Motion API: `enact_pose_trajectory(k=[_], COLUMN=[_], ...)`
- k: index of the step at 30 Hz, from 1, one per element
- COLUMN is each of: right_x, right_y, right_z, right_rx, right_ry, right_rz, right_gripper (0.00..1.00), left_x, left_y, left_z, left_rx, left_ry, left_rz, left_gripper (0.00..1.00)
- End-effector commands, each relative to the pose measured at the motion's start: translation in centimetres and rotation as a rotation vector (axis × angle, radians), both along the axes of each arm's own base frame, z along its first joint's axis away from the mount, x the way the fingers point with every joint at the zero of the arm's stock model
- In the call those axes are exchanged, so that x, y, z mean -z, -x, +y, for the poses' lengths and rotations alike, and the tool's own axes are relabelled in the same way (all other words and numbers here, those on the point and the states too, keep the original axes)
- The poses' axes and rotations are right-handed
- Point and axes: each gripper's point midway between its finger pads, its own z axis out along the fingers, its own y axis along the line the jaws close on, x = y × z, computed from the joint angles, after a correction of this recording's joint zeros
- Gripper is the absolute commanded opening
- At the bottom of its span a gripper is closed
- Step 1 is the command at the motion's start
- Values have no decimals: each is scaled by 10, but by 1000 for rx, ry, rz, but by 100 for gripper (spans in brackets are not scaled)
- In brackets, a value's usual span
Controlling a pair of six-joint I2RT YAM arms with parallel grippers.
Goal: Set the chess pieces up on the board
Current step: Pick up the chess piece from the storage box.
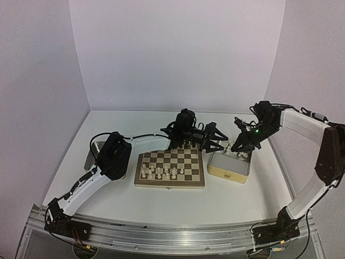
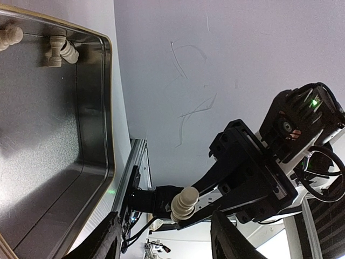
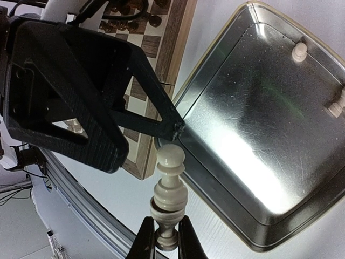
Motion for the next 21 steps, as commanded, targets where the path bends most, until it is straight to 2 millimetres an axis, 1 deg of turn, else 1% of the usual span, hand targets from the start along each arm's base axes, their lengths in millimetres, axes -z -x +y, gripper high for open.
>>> enact_pose_trajectory(k=[1, 5, 9, 14, 19, 21], right_x=[-14, -15, -11, -9, -8, -8], right_y=[-4, -5, -4, -5, -6, -6], right_z=[12, 19, 23, 27, 27, 27], right_rx=[-40, -57, -69, -81, -80, -80], right_ry=[-39, -49, -44, -38, -28, -27], right_rz=[-26, -23, -13, -8, -13, -14], right_gripper=[0, 0, 0, 0, 0, 0], left_x=[-22, -18, -20, -19, -18, -19], left_y=[2, 6, 7, 7, 9, 9], left_z=[-5, -6, -6, -5, -4, -4], left_rx=[8, 20, 22, 25, 31, 32], left_ry=[77, 70, 71, 73, 73, 74], left_rz=[-41, -27, -29, -25, -21, -22], left_gripper=[56, 54, 49, 39, 29, 23])
